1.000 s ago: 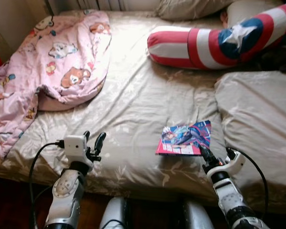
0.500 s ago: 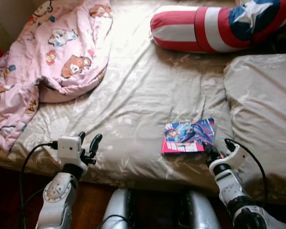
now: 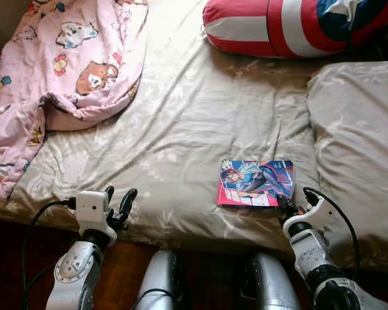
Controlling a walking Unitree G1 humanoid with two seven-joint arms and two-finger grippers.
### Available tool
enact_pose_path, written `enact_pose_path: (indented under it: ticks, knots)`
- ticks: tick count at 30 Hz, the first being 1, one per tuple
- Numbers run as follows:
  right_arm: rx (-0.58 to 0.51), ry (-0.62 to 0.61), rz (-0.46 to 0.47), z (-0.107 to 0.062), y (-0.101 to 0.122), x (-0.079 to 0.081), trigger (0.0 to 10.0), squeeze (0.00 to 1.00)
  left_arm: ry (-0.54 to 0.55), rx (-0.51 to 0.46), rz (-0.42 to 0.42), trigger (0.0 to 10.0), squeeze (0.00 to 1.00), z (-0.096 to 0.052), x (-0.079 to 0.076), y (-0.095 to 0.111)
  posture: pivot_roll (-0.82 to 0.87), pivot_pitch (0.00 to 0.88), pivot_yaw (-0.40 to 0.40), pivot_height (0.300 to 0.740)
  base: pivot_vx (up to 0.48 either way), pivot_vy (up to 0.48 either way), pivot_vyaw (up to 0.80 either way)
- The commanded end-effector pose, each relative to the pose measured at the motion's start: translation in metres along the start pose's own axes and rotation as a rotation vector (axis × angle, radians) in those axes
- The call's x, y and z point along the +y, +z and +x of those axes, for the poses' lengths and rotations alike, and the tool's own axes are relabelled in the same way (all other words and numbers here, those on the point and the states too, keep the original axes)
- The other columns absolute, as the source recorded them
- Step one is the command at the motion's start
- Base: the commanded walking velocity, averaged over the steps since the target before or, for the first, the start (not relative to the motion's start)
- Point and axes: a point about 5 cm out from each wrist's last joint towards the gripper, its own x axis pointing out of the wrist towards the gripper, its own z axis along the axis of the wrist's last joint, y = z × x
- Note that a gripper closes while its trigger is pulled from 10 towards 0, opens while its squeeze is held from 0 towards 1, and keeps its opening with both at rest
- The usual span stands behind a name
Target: Clean up the room
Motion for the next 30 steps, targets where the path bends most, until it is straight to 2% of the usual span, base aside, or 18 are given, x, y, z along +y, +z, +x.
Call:
enact_pose_path:
  ticks: [1,12,13,14,15,22,23,24,25,26,30]
  knots:
    - [0.092,-0.120,-0.036,-0.011,-0.019,-0.023,10.0,0.00,0.005,0.026,0.002,10.0,0.00,-0.005,0.001,-0.003,0.23,0.392,0.114,0.634,0.000,0.000,0.00]
    - [0.126,-0.152,-0.121,-0.012,-0.017,-0.027,10.0,0.00,0.005,0.036,-0.004,10.0,0.00,-0.006,0.000,-0.004,0.23,0.393,0.111,0.634,0.000,0.000,0.00]
    - [0.125,-0.146,-0.123,-0.011,-0.016,-0.027,10.0,0.54,0.005,0.037,-0.004,10.0,0.00,-0.006,-0.001,-0.004,0.23,0.392,0.112,0.634,0.000,0.000,0.00]
    - [0.125,-0.146,-0.123,-0.011,-0.016,-0.027,10.0,0.54,0.005,0.037,-0.004,10.0,0.00,-0.006,-0.001,-0.004,0.23,0.392,0.112,0.634,0.000,0.000,0.00]
    - [0.124,-0.139,-0.127,-0.011,-0.015,-0.026,10.0,1.00,0.005,0.038,-0.004,10.0,0.00,-0.005,-0.001,-0.004,0.22,0.391,0.111,0.634,0.000,0.000,0.00]
    - [0.110,-0.152,-0.142,-0.010,-0.010,-0.027,10.0,1.00,0.005,0.035,-0.006,10.0,0.00,-0.003,-0.002,-0.004,0.22,0.388,0.109,0.634,0.000,0.000,0.00]
    - [0.111,-0.154,-0.152,-0.010,-0.010,-0.027,10.0,0.65,0.005,0.034,-0.008,10.0,0.00,-0.002,-0.003,-0.004,0.22,0.387,0.107,0.634,0.000,0.000,0.00]
    - [0.111,-0.154,-0.162,-0.010,-0.009,-0.027,10.0,0.65,0.004,0.034,-0.009,10.0,0.00,-0.002,-0.003,-0.004,0.22,0.386,0.106,0.634,0.000,0.000,0.00]
    - [0.111,-0.154,-0.167,-0.010,-0.009,-0.027,10.0,0.00,0.004,0.033,-0.010,10.0,0.00,-0.002,-0.003,-0.004,0.22,0.386,0.106,0.634,0.000,0.000,0.00]
    - [0.101,-0.164,-0.193,-0.010,-0.007,-0.027,10.0,0.00,0.005,0.032,-0.012,10.0,0.00,-0.001,-0.004,-0.003,0.22,0.385,0.104,0.634,0.000,0.000,0.00]
    - [0.072,-0.187,-0.199,-0.009,0.000,-0.029,10.0,0.00,0.007,0.030,-0.013,10.0,0.00,-0.001,-0.004,-0.004,0.22,0.382,0.103,0.634,0.000,0.000,0.00]
